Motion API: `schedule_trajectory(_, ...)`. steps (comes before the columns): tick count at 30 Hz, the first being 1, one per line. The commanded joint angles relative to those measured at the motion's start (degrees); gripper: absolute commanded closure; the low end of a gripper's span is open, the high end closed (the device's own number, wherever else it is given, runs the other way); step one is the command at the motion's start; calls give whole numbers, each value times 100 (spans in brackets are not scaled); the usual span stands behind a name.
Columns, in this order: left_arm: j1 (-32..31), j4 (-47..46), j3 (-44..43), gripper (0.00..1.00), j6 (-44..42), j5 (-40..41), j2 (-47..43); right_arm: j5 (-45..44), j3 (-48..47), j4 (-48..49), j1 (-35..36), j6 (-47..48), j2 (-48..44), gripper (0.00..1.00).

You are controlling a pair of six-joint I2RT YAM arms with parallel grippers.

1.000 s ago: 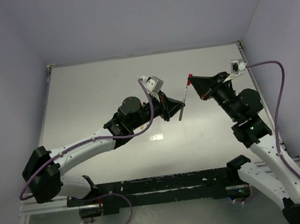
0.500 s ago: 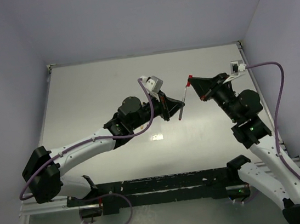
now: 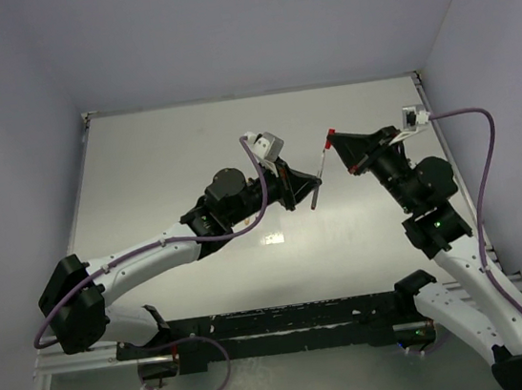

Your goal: Insert the pens into the pen caps

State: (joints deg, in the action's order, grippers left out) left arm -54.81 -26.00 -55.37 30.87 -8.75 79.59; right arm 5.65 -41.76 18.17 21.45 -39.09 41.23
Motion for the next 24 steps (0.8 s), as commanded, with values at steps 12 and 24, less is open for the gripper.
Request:
schedule_trajectory(12,14,-206,-36,100,10,-76,28,270,-23,416,-1,-102,70,100)
schedule_trajectory(24,20,-240,13,100,-2,32,-29,358,61,211,-1,-64,-24,100)
